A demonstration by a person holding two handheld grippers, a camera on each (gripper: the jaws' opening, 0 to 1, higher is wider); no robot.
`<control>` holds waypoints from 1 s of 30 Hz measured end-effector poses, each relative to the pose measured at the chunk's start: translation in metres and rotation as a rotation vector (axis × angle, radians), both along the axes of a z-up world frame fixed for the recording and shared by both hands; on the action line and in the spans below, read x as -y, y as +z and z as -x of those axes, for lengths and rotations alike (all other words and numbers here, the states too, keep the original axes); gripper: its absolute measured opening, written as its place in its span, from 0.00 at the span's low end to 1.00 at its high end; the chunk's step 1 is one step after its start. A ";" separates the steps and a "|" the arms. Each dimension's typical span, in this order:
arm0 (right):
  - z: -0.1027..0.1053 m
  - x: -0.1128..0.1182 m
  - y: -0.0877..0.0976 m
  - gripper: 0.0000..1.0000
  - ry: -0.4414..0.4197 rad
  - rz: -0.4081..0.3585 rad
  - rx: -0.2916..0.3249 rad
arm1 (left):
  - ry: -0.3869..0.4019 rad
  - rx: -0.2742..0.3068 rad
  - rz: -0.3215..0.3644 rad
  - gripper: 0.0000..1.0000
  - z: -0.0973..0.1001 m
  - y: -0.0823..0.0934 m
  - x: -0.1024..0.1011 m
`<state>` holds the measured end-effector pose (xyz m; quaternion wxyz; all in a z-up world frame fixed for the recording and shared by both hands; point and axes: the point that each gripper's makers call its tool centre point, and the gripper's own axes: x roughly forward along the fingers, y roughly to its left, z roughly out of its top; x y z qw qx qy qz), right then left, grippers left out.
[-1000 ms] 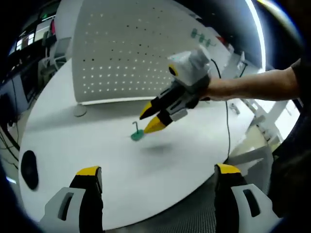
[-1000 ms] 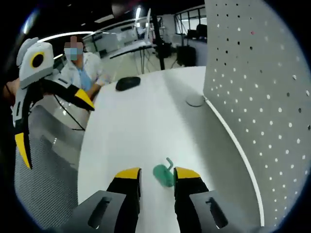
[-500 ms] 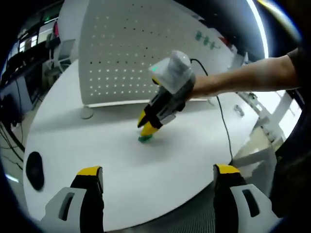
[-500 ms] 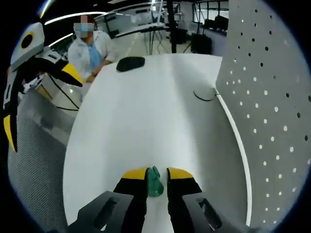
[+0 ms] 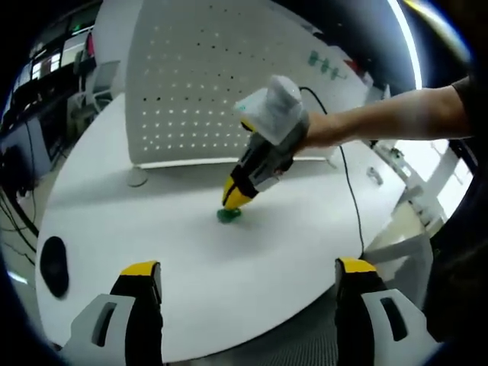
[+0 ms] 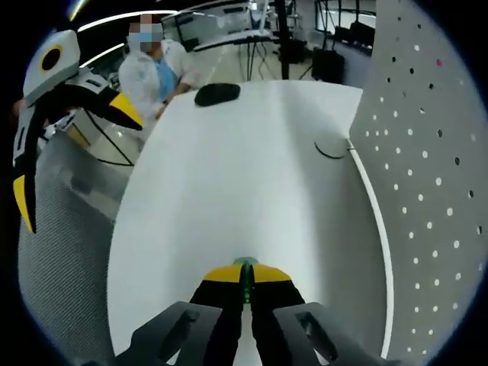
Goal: Insert the hook assembly into the mounting plate slot until the hook locks in place.
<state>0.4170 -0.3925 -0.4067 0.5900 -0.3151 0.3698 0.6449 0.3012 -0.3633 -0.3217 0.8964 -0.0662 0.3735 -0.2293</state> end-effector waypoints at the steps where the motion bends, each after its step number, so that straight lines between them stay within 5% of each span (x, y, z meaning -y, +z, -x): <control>1: 0.000 0.000 0.002 0.00 -0.012 -0.005 -0.002 | -0.001 0.003 0.000 0.96 -0.001 0.001 0.000; 5: -0.001 -0.010 0.020 0.00 -0.069 -0.082 0.000 | -0.010 0.014 -0.008 0.96 -0.002 0.003 0.001; 8: -0.008 -0.016 0.038 0.00 -0.078 -0.122 0.072 | -0.017 0.019 -0.005 0.96 -0.005 0.007 0.004; 16: -0.011 -0.015 0.079 0.00 -0.249 -0.261 0.062 | 0.054 0.094 0.035 0.96 -0.018 0.028 -0.003; 23: -0.012 0.003 0.151 0.00 -0.496 -0.524 0.059 | 0.138 0.158 0.132 0.88 -0.037 0.057 -0.014; 30: 0.010 0.024 0.203 0.00 -0.686 -0.753 0.035 | 0.066 0.205 0.076 0.81 -0.049 0.073 0.003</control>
